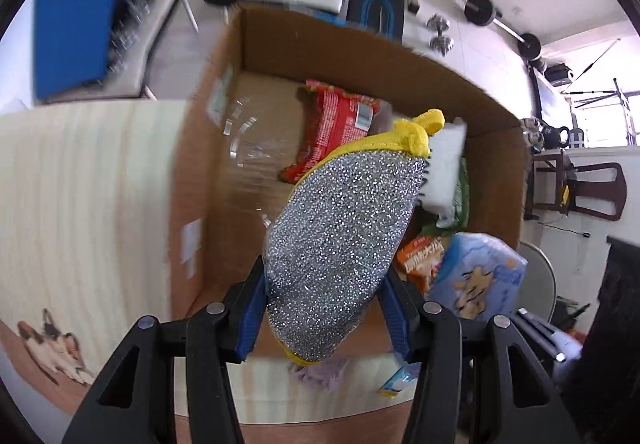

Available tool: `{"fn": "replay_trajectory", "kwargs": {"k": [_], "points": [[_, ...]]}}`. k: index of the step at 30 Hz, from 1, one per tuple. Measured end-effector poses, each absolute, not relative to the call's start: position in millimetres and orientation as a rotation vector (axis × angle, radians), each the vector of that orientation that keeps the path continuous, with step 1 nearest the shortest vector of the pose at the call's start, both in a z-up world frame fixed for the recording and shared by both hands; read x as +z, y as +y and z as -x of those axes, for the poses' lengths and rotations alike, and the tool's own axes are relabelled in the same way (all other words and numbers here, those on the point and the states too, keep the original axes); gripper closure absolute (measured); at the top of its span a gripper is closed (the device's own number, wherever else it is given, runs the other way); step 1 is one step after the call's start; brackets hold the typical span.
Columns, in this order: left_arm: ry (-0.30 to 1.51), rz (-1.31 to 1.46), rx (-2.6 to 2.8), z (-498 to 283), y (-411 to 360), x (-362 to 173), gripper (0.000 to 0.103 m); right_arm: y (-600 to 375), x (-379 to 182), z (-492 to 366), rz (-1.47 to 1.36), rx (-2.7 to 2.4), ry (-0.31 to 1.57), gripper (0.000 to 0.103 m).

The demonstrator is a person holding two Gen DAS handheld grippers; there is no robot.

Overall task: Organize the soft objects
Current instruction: 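Place the scrubber and cartoon pack into the box, opening both tools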

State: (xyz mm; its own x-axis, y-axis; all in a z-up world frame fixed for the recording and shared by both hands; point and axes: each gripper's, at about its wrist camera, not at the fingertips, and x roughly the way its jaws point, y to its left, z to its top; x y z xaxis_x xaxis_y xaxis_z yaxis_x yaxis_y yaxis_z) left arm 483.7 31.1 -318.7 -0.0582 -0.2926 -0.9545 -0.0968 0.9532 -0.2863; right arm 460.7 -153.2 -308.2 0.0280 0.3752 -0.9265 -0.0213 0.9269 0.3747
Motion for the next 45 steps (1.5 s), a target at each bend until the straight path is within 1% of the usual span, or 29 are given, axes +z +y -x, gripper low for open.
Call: {"fn": "replay_trajectory", "kwargs": {"k": [5, 11, 12, 13, 14, 15, 16, 21, 29, 35, 38, 40, 43, 45], "points": [[1.743, 0.34, -0.173, -495.4, 20.3, -359.6, 0.054, -147.6, -351.9, -483.3, -0.289, 0.286, 1.597, 0.053], [1.797, 0.345, -0.161, -489.3, 8.5, -382.1, 0.052, -141.6, -389.0, -493.0, -0.238, 0.274, 1.646, 0.051], [1.806, 0.381, -0.172, -487.3, 9.1, -384.8, 0.05, -139.8, -393.5, -494.4, -0.215, 0.267, 1.656, 0.048], [1.808, 0.392, -0.175, -486.2, 9.3, -384.9, 0.038, -138.6, -398.4, -495.7, -0.191, 0.255, 1.669, 0.042], [1.796, 0.384, -0.169, -485.2, 9.8, -381.7, 0.029, -138.3, -399.6, -496.2, -0.177, 0.247, 1.67, 0.022], [1.765, 0.349, -0.145, -484.1, 10.9, -373.8, 0.014, -138.2, -398.2, -496.4, -0.167, 0.247, 1.662, 0.005], [1.742, 0.331, -0.134, -483.0, 11.8, -368.3, 0.01, -138.6, -397.0, -495.5, -0.161, 0.248, 1.655, 0.001], [1.617, 0.235, -0.096, -472.5, 13.0, -325.2, 0.01, -147.7, -379.2, -493.2, -0.1, 0.205, 1.602, 0.0], [1.456, 0.088, -0.06, -430.8, 12.3, -261.7, 0.01, -156.3, -329.1, -466.7, 0.016, 0.048, 1.47, 0.0], [1.404, 0.033, -0.063, -413.1, 12.4, -237.4, 0.01, -159.3, -293.7, -432.7, -0.024, 0.001, 1.434, 0.0], [1.351, 0.003, -0.071, -397.6, 9.1, -220.5, 0.01, -159.7, -275.5, -413.1, -0.049, -0.014, 1.402, 0.0], [1.309, -0.026, -0.072, -386.7, 5.2, -206.5, 0.01, -160.1, -255.0, -395.8, -0.048, -0.027, 1.361, 0.0], [1.229, -0.072, -0.054, -368.7, -3.0, -189.5, 0.01, -161.3, -239.9, -376.2, -0.076, -0.013, 1.304, 0.0], [1.185, -0.084, -0.049, -351.8, -7.3, -180.1, 0.01, -165.0, -229.4, -360.1, -0.093, 0.002, 1.233, 0.0]]}}
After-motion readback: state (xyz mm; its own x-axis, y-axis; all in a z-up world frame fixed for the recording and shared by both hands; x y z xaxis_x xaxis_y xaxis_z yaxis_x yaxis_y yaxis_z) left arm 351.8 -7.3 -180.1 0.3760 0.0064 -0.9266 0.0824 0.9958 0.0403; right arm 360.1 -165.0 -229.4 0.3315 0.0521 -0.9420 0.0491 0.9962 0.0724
